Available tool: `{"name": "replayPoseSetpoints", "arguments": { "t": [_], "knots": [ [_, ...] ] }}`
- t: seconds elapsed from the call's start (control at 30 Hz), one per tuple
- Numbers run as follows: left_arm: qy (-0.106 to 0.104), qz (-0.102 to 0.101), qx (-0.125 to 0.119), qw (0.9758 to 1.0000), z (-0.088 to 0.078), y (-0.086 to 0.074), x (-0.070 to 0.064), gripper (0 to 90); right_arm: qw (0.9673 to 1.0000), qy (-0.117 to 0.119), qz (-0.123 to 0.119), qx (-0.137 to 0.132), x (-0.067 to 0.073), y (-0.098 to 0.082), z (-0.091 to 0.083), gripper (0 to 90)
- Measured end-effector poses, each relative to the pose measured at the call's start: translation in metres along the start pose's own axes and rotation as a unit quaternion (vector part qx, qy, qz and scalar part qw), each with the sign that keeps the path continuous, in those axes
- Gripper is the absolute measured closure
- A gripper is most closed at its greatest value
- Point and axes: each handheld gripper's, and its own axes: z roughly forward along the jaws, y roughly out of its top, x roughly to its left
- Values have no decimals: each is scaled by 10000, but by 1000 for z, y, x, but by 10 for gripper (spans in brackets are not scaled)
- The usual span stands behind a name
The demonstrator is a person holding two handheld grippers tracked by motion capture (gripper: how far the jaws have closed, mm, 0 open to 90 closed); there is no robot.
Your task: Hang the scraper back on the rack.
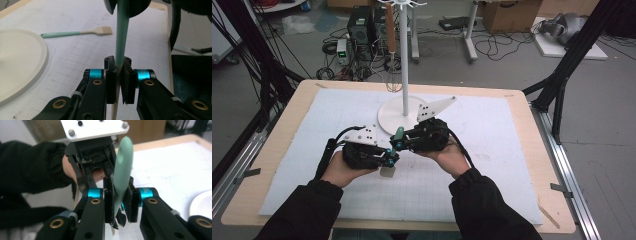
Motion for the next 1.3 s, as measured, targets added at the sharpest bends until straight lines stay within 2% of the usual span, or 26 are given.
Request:
{"name": "replayPoseSetpoints", "arguments": {
  "t": [0.07, 0.13, 0.2, 0.3, 0.4, 0.43, 0.5, 0.57, 0.7, 0.73, 0.77, 0.87, 0.97, 1.0, 1.1, 1.2, 1.3],
  "knots": [
    [-1, -76, -148, 9999, -3, 0, 1, 842, 9999, 19, 87, -90, -1, -3, 1, 720],
    [-2, -118, -246, 9996, -5, 1, 3, 842, 9999, -6, 101, -74, -1, -8, 4, 713],
    [11, -144, -306, 9994, -6, 1, 2, 841, 9999, 1, 107, -121, -1, -11, 7, 738],
    [1, -125, -282, 9995, -7, 1, 2, 840, 9999, 31, 112, -94, -1, -13, 10, 823],
    [-1, -177, -227, 9996, -5, 0, 3, 815, 10000, 25, 50, 27, 0, -11, 11, 837],
    [-1, -195, -207, 9996, -5, -1, 3, 773, 10000, 51, 25, 28, -1, -11, 10, 838],
    [-12, -207, -166, 9996, -2, -2, 4, 755, 10000, 53, -16, 24, -1, -9, 7, 839],
    [-33, -219, -135, 9997, 0, -4, 3, 756, 10000, 17, -41, 42, 0, -7, 5, 839],
    [-72, -172, -182, 9997, 2, -3, 2, 822, 10000, -4, -38, 61, 0, -8, 3, 837],
    [-66, -125, -181, 9997, 1, -3, 2, 831, 10000, 0, -40, 26, 0, -8, 3, 833],
    [-39, -185, -235, 9995, 1, -3, 2, 838, 10000, -17, -25, -28, 0, -8, 4, 820],
    [-10, -188, -339, 9992, -2, -2, 2, 842, 9998, -144, -17, -148, 0, -10, 5, 764],
    [11, -275, -484, 9984, -4, -2, 3, 843, 9998, -172, -9, -116, 0, -13, 9, 773],
    [11, -264, -478, 9985, -4, -2, 3, 843, 9998, -160, -33, -117, 0, -13, 11, 806],
    [4, -268, -478, 9985, -6, -2, 4, 841, 9997, -121, -11, -191, 0, -13, 13, 826],
    [42, -286, -491, 9984, -6, -3, 4, 805, 9998, -124, 19, -138, 0, -13, 14, 842],
    [188, -289, -426, 9985, -8, -5, 5, 720, 9998, -165, 6, -56, -2, -13, 13, 844]
  ]
}}
